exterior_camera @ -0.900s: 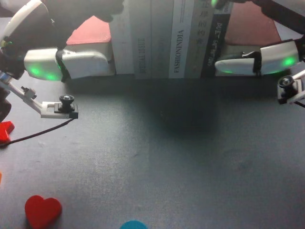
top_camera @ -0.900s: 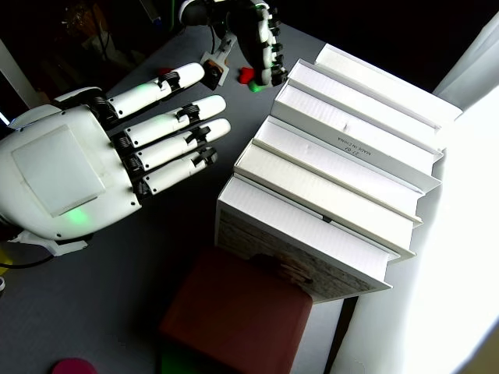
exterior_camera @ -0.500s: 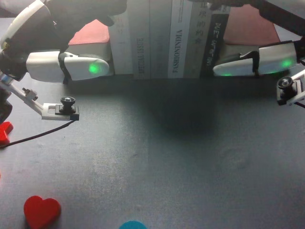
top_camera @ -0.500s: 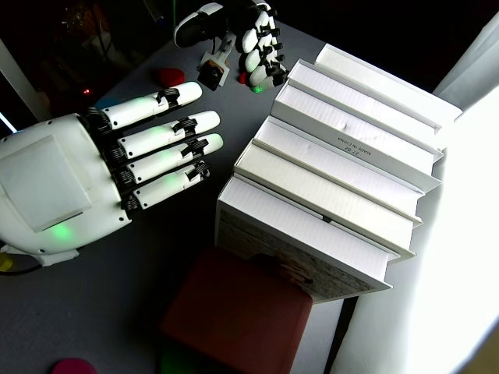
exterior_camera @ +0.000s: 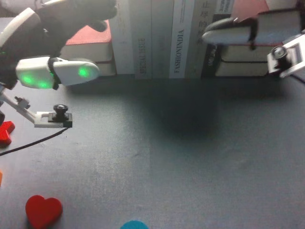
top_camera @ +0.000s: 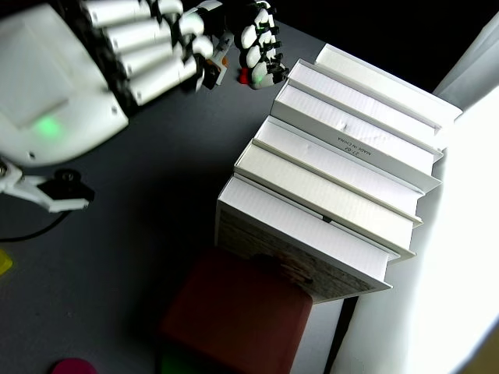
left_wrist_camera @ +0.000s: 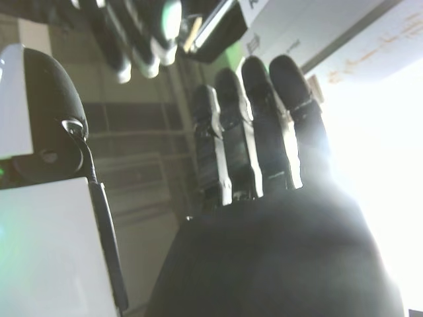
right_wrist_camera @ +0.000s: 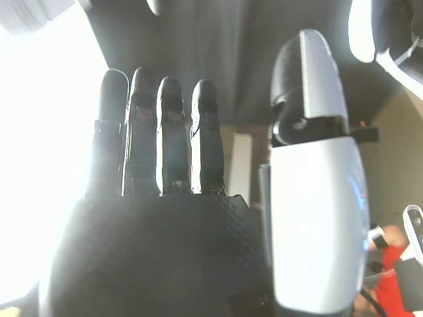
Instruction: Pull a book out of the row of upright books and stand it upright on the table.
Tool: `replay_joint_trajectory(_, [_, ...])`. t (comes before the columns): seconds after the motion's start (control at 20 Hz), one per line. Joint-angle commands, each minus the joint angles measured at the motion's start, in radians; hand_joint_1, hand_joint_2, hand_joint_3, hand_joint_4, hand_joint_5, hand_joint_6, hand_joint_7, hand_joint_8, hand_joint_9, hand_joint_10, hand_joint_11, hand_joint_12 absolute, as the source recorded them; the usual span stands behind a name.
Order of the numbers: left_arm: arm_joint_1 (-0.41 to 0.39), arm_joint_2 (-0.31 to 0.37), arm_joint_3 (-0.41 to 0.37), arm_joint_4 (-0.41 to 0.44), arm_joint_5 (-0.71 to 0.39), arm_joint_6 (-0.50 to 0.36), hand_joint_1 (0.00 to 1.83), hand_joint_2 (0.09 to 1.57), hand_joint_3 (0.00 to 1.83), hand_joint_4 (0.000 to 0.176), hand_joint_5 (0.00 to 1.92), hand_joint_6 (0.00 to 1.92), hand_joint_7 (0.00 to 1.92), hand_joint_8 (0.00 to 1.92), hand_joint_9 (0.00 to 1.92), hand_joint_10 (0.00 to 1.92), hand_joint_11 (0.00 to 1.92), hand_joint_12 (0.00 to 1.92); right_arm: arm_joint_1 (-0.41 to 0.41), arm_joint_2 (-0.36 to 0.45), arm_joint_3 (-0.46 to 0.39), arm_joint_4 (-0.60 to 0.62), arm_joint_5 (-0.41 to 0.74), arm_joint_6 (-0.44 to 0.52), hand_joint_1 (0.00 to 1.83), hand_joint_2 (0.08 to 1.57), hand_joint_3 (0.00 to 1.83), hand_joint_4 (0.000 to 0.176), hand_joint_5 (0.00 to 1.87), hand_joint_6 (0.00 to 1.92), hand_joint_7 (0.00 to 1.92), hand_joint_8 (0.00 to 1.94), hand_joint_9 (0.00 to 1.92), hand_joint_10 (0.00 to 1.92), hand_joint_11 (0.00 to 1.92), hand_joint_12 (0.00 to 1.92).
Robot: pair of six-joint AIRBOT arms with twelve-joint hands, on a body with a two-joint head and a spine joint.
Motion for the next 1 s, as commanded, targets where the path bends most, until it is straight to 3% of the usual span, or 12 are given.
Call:
replay_joint_trajectory(0.0, [-0.004, 0.003, -0.009, -0.053, -0.124, -0.011, 1.17, 0.87, 0.00, 0.000, 0.50, 0.00, 0.45, 0.00, 0.34, 0.29, 0.00, 1.46, 0.021, 0.004, 0.002, 0.064, 0.082, -0.002, 1.11, 1.04, 0.01, 0.088, 0.50, 0.03, 0.33, 0.00, 0.27, 0.15, 0.00, 1.41])
replay_joint_trajectory(0.15, [0.031, 0.010, -0.026, -0.097, -0.149, -0.011, 1.16, 0.86, 0.00, 0.000, 0.52, 0.00, 0.46, 0.00, 0.33, 0.41, 0.00, 1.47, 0.049, 0.014, 0.014, 0.050, 0.037, -0.016, 1.00, 1.09, 0.01, 0.109, 0.56, 0.03, 0.31, 0.00, 0.27, 0.18, 0.00, 1.56])
replay_joint_trajectory(0.25, [0.056, 0.015, -0.037, -0.130, -0.165, -0.011, 1.13, 0.92, 0.01, 0.000, 0.51, 0.00, 0.40, 0.00, 0.26, 0.49, 0.00, 1.42, 0.071, 0.013, 0.031, 0.033, -0.013, -0.019, 0.79, 1.12, 0.01, 0.126, 0.55, 0.01, 0.22, 0.00, 0.11, 0.11, 0.00, 1.21])
replay_joint_trajectory(0.3, [0.068, 0.018, -0.042, -0.146, -0.174, -0.011, 1.14, 0.93, 0.01, 0.000, 0.51, 0.00, 0.36, 0.00, 0.24, 0.48, 0.00, 1.40, 0.080, 0.010, 0.041, 0.026, -0.037, -0.019, 0.67, 1.15, 0.01, 0.105, 0.49, 0.01, 0.12, 0.00, 0.03, 0.04, 0.00, 0.81])
replay_joint_trajectory(0.35, [0.081, 0.023, -0.047, -0.161, -0.183, -0.011, 1.14, 0.94, 0.01, 0.000, 0.49, 0.00, 0.31, 0.00, 0.21, 0.48, 0.00, 1.38, 0.088, 0.005, 0.052, 0.019, -0.062, -0.020, 0.59, 1.18, 0.02, 0.081, 0.45, 0.00, 0.03, 0.00, 0.00, 0.01, 0.00, 0.73])
replay_joint_trajectory(0.4, [0.091, 0.029, -0.054, -0.173, -0.191, -0.011, 1.14, 0.94, 0.01, 0.000, 0.49, 0.00, 0.30, 0.00, 0.24, 0.49, 0.00, 1.37, 0.093, -0.001, 0.062, 0.016, -0.079, -0.021, 0.52, 1.18, 0.00, 0.085, 0.47, 0.00, 0.01, 0.00, 0.00, 0.00, 0.00, 0.94])
replay_joint_trajectory(0.5, [0.105, 0.041, -0.064, -0.190, -0.202, -0.011, 1.15, 0.95, 0.01, 0.000, 0.51, 0.01, 0.34, 0.01, 0.23, 0.52, 0.00, 1.35, 0.097, -0.011, 0.082, 0.010, -0.118, -0.028, 0.42, 1.15, 0.00, 0.112, 0.51, 0.00, 0.01, 0.00, 0.00, 0.00, 0.00, 0.88])
replay_joint_trajectory(0.55, [0.109, 0.045, -0.069, -0.194, -0.205, -0.011, 1.14, 0.95, 0.00, 0.000, 0.52, 0.01, 0.35, 0.01, 0.22, 0.52, 0.00, 1.35, 0.100, -0.015, 0.093, 0.009, -0.140, -0.031, 0.42, 1.17, 0.00, 0.096, 0.51, 0.00, 0.00, 0.00, 0.00, 0.00, 0.00, 0.61])
replay_joint_trajectory(0.65, [0.117, 0.047, -0.073, -0.200, -0.210, -0.011, 1.10, 0.96, 0.01, 0.000, 0.50, 0.00, 0.35, 0.01, 0.22, 0.53, 0.00, 1.33, 0.110, -0.018, 0.110, -0.001, -0.173, -0.033, 0.36, 1.18, 0.00, 0.100, 0.49, 0.00, 0.00, 0.00, 0.00, 0.00, 0.00, 0.07])
replay_joint_trajectory(0.7, [0.121, 0.047, -0.074, -0.204, -0.213, -0.011, 1.11, 0.97, 0.01, 0.000, 0.49, 0.00, 0.32, 0.00, 0.21, 0.50, 0.00, 1.28, 0.123, -0.021, 0.122, -0.012, -0.201, -0.038, 0.27, 1.18, 0.00, 0.135, 0.47, 0.00, 0.00, 0.00, 0.00, 0.00, 0.00, 0.01])
replay_joint_trajectory(0.8, [0.122, 0.047, -0.075, -0.206, -0.218, -0.011, 1.15, 0.94, 0.00, 0.000, 0.52, 0.01, 0.32, 0.00, 0.27, 0.43, 0.00, 1.31, 0.154, -0.027, 0.135, -0.044, -0.243, -0.039, 0.25, 1.18, 0.00, 0.142, 0.47, 0.00, 0.00, 0.00, 0.00, 0.00, 0.00, 0.00])
replay_joint_trajectory(0.95, [0.126, 0.048, -0.080, -0.207, -0.225, -0.011, 1.17, 0.94, 0.00, 0.000, 0.55, 0.01, 0.35, 0.01, 0.30, 0.42, 0.00, 1.37, 0.202, -0.033, 0.158, -0.092, -0.309, -0.039, 0.25, 1.21, 0.01, 0.125, 0.46, 0.00, 0.00, 0.00, 0.00, 0.00, 0.00, 0.00])
